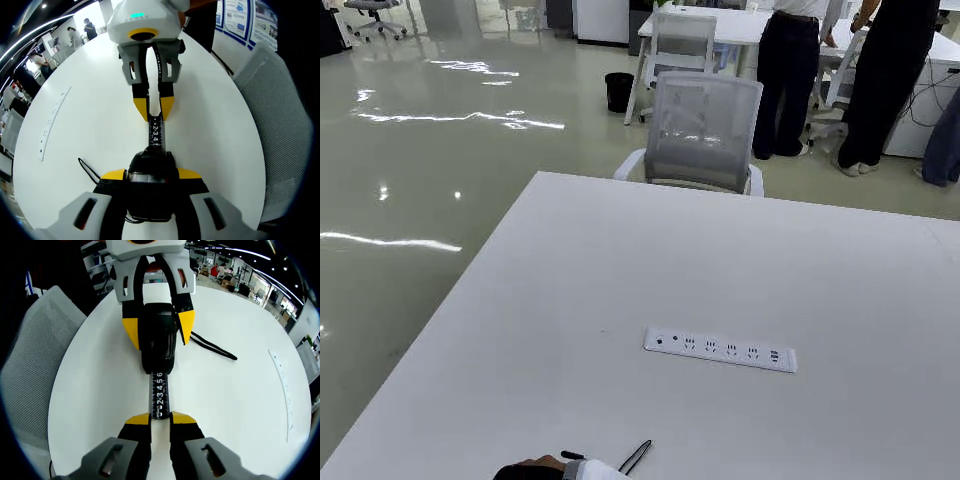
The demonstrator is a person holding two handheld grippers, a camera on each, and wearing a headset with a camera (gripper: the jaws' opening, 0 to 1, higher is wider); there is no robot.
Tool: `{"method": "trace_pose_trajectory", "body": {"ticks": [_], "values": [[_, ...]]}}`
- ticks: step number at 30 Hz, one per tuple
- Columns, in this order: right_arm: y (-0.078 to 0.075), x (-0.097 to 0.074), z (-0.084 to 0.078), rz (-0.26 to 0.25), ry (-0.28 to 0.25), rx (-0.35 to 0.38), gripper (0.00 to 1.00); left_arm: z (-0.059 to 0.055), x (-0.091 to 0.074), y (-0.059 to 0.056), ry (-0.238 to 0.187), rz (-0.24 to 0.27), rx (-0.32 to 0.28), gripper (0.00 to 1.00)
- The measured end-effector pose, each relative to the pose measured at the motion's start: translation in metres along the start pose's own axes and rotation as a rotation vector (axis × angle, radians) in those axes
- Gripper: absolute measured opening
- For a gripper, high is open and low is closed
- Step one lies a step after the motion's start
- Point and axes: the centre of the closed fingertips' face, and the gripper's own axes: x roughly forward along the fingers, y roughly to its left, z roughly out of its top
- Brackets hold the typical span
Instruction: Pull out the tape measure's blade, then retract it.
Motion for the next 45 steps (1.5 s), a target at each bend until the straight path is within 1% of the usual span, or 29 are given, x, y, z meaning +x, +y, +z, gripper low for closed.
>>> {"method": "trace_pose_trajectory", "body": {"ticks": [10, 15, 18, 28, 35, 45], "values": [[-0.001, -0.001, 0.000, 0.004, 0.001, -0.004, 0.10, 0.000, 0.000, 0.000, -0.004, 0.000, -0.006, 0.32], [-0.002, -0.005, -0.007, 0.003, 0.015, 0.000, 0.10, 0.000, 0.000, 0.001, -0.004, 0.002, -0.006, 0.32], [-0.002, -0.003, -0.012, -0.002, 0.020, 0.007, 0.11, 0.001, -0.001, 0.001, -0.004, 0.003, -0.005, 0.32], [-0.001, -0.005, -0.010, -0.004, 0.020, 0.006, 0.11, 0.001, -0.002, 0.000, -0.003, 0.003, -0.008, 0.32], [-0.002, -0.009, -0.015, -0.005, 0.023, 0.014, 0.11, 0.001, -0.002, 0.001, -0.004, 0.002, -0.012, 0.32], [-0.003, -0.010, -0.014, -0.005, 0.019, 0.014, 0.11, 0.002, -0.002, 0.002, -0.007, 0.000, -0.016, 0.32]]}}
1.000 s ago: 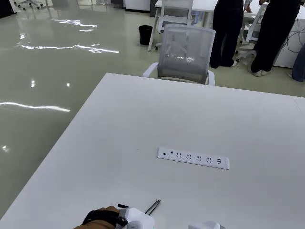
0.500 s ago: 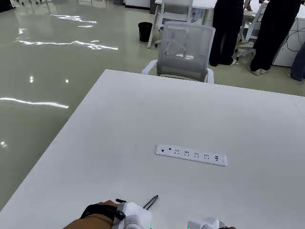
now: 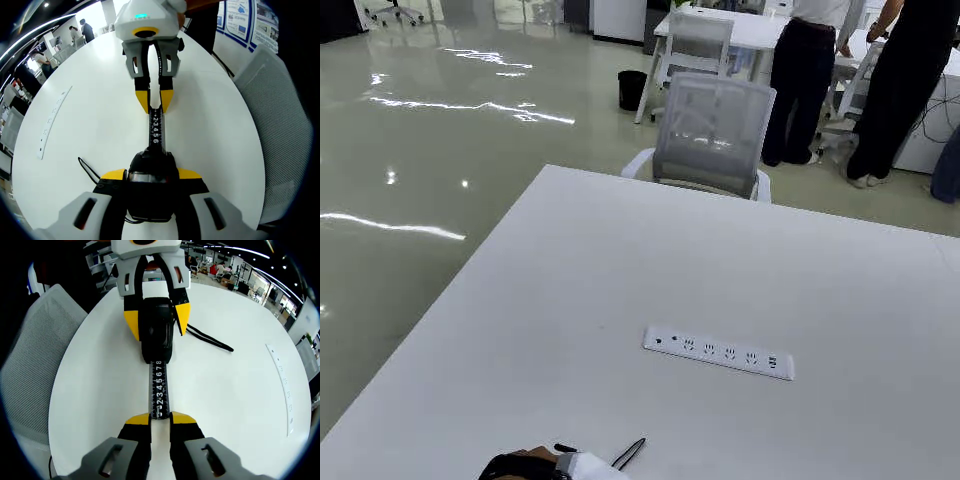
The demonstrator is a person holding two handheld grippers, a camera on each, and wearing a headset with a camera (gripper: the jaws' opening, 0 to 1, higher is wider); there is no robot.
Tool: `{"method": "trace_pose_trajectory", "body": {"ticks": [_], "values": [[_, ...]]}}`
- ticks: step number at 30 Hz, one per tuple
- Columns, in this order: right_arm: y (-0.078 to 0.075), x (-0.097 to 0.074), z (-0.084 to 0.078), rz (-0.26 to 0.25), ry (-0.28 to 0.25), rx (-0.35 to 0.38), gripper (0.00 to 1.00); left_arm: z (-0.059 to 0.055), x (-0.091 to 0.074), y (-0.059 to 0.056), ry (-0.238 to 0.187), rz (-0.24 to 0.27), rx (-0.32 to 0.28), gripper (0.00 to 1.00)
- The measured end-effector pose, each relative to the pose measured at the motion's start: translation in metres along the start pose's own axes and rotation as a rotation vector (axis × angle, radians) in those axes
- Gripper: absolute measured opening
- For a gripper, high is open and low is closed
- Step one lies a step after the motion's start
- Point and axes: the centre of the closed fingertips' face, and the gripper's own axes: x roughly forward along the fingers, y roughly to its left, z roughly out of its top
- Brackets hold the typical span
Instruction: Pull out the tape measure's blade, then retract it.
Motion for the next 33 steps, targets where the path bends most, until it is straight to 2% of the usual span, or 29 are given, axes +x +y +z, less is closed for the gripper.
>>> {"method": "trace_pose_trajectory", "body": {"ticks": [33], "values": [[0.000, -0.005, -0.009, -0.009, -0.002, 0.017, 0.11, -0.001, 0.001, 0.000, -0.014, 0.009, -0.004, 0.32]]}}
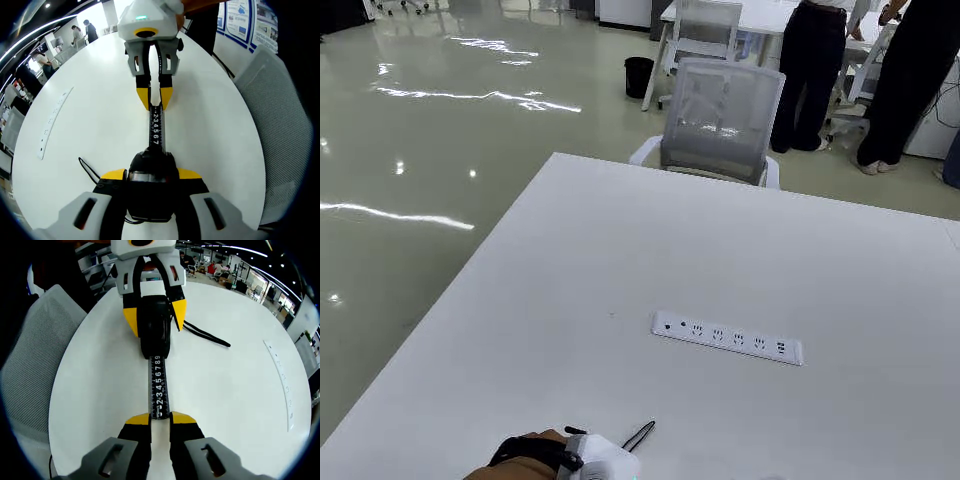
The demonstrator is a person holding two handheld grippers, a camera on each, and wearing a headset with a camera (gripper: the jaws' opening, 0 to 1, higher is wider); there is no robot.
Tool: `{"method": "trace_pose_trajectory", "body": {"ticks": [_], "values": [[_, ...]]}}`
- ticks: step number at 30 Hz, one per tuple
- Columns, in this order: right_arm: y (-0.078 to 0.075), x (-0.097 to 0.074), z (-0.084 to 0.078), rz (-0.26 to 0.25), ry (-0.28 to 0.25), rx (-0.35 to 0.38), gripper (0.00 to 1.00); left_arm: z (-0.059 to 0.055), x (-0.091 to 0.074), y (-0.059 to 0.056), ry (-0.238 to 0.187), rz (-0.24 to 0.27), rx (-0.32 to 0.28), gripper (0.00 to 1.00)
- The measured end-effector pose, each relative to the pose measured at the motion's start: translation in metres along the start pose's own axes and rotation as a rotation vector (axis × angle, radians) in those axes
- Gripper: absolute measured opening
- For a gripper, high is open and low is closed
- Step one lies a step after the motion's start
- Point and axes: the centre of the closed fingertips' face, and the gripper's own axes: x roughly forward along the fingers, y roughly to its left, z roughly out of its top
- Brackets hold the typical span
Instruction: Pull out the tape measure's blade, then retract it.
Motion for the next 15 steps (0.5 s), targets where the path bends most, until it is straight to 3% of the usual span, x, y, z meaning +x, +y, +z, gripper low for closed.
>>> {"method": "trace_pose_trajectory", "body": {"ticks": [15], "values": [[0.0003, -0.0014, -0.0023, -0.004, 0.002, 0.004, 0.10, 0.0000, -0.0010, -0.0002, -0.002, -0.005, -0.006, 0.32]]}}
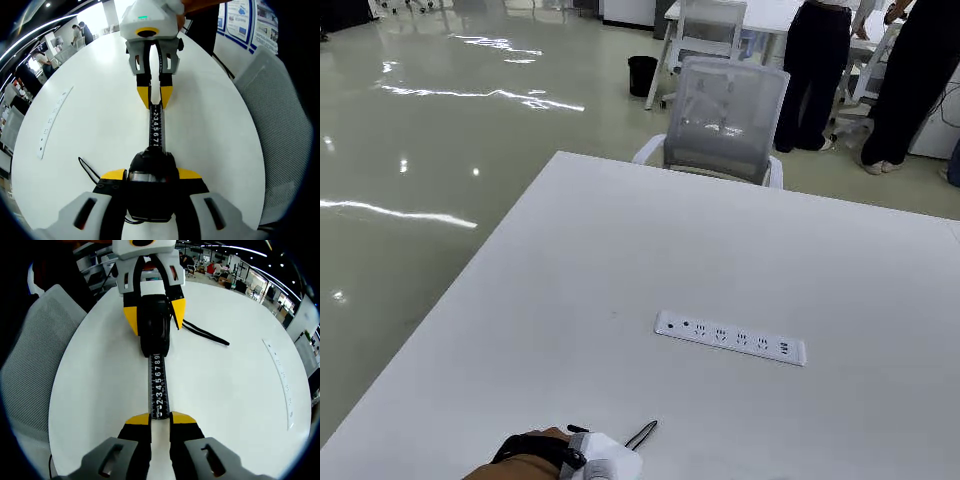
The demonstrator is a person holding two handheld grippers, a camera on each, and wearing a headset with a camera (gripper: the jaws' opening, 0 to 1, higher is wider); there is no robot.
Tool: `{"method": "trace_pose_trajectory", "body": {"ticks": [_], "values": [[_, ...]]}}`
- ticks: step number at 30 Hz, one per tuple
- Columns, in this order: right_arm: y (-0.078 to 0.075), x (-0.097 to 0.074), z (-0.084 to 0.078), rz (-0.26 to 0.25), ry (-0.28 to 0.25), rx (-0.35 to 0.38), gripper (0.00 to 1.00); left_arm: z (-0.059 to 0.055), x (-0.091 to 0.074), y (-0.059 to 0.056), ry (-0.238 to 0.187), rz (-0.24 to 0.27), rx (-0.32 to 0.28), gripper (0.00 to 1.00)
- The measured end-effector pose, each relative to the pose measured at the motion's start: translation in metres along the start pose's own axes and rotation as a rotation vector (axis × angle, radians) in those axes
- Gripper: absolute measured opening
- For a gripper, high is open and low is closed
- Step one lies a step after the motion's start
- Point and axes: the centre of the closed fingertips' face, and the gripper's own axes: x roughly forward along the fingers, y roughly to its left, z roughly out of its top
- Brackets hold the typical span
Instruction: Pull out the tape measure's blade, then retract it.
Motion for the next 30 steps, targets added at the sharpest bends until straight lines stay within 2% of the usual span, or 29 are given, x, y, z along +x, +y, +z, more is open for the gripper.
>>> {"method": "trace_pose_trajectory", "body": {"ticks": [30], "values": [[-0.002, -0.007, -0.010, -0.005, 0.004, 0.009, 0.10, 0.000, 0.002, 0.001, -0.004, 0.010, -0.002, 0.32]]}}
